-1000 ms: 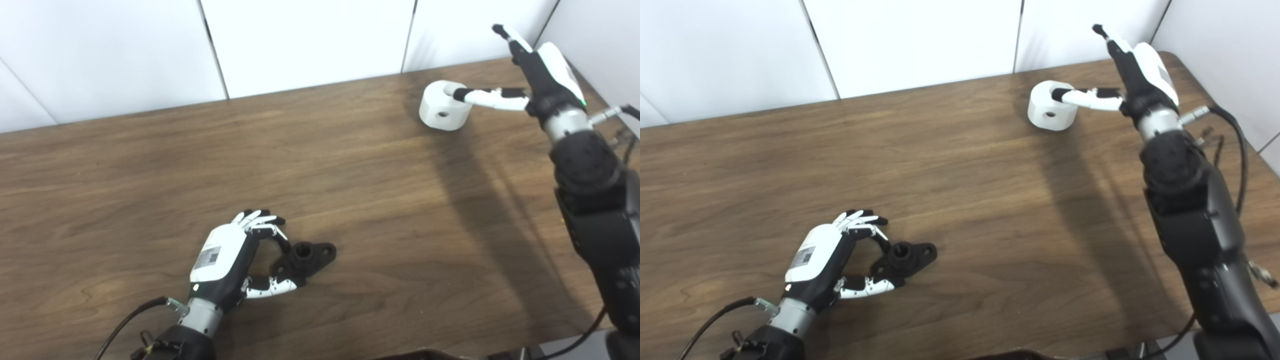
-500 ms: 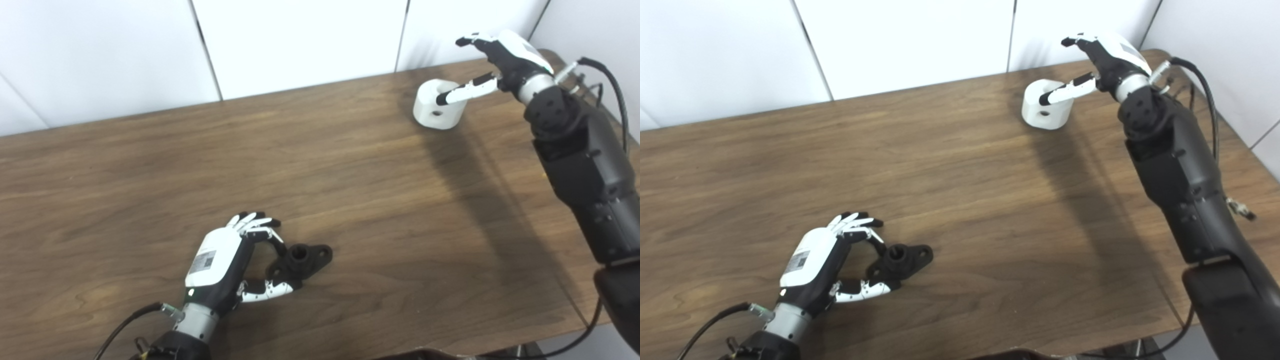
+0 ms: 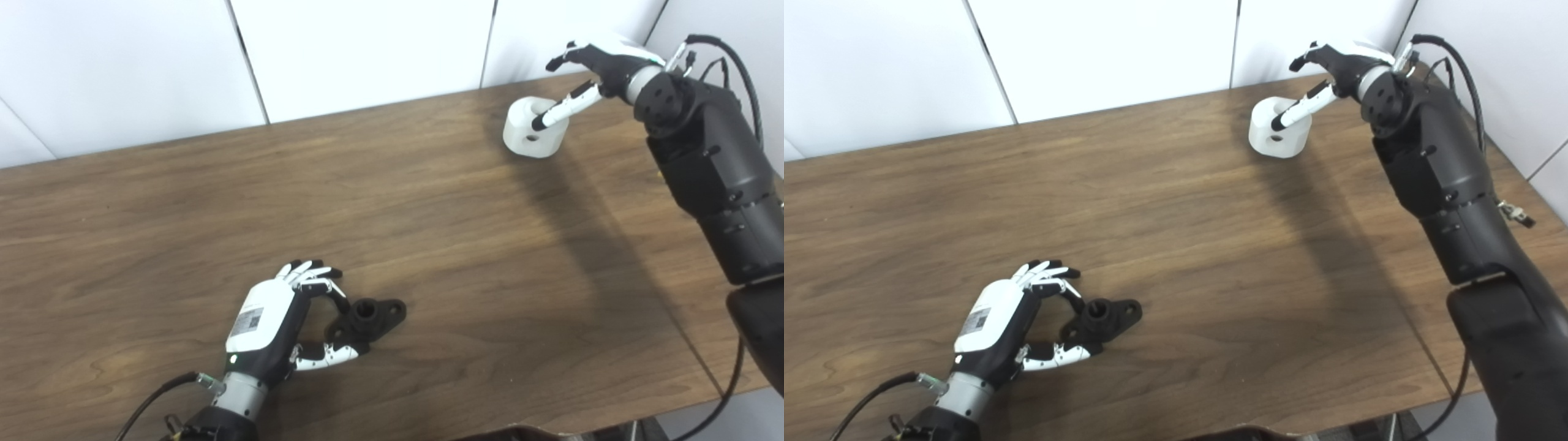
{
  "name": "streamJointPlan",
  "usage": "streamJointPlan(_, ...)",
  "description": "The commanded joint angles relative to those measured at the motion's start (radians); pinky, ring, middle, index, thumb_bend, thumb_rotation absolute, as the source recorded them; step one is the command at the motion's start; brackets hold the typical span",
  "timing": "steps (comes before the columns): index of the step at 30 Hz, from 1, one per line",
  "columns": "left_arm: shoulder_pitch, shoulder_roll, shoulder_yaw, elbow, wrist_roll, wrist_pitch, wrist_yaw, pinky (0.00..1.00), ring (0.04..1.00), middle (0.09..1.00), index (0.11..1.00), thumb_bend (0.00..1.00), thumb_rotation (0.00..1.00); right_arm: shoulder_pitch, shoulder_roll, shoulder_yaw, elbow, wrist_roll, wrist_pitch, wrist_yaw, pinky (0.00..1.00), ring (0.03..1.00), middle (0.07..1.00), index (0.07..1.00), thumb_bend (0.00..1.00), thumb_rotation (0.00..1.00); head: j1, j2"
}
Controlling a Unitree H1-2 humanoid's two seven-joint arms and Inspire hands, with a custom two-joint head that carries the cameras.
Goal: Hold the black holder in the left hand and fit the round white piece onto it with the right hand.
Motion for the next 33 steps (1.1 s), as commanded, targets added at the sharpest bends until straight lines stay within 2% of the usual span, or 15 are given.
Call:
streamJointPlan(1,0.015,0.003,-0.014,0.024,0.011,0.006,-0.03,0.96,0.898,0.808,0.487,0.52,0.06,-0.057,-0.026,-0.001,-0.007,-0.021,-0.004,-0.006,0.93,1.0,1.0,0.832,1.0,0.42,0.004,-0.003)
streamJointPlan(10,0.015,0.004,-0.021,0.034,0.059,-0.007,-0.009,0.93,0.883,0.8,0.487,0.52,0.06,-0.07,-0.029,0.047,0.027,-0.011,-0.006,-0.041,0.94,1.0,0.996,0.817,1.0,0.46,0.009,-0.009)
streamJointPlan(20,0.016,0.001,-0.031,0.045,0.105,-0.016,0.001,0.93,0.885,0.804,0.487,0.52,0.06,-0.09,-0.014,0.068,0.056,-0.034,-0.004,-0.001,0.98,1.0,1.0,0.81,1.0,0.46,0.015,-0.015)
streamJointPlan(27,0.013,0.002,-0.034,0.048,0.105,-0.021,0.009,0.93,0.881,0.801,0.487,0.52,0.06,-0.087,-0.018,0.091,0.047,-0.033,-0.006,-0.001,0.98,1.0,0.994,0.801,1.0,0.46,0.017,-0.015)
streamJointPlan(30,0.013,0.002,-0.033,0.049,0.102,-0.022,0.012,0.93,0.88,0.8,0.487,0.52,0.06,-0.084,-0.014,0.089,0.043,-0.034,-0.005,-0.001,0.98,1.0,0.988,0.791,1.0,0.45,0.017,-0.015)
streamJointPlan(33,0.013,0.002,-0.033,0.048,0.101,-0.02,0.011,0.93,0.88,0.799,0.487,0.52,0.06,-0.08,-0.012,0.087,0.044,-0.028,-0.005,-0.007,0.97,1.0,0.978,0.775,1.0,0.38,0.017,-0.015)
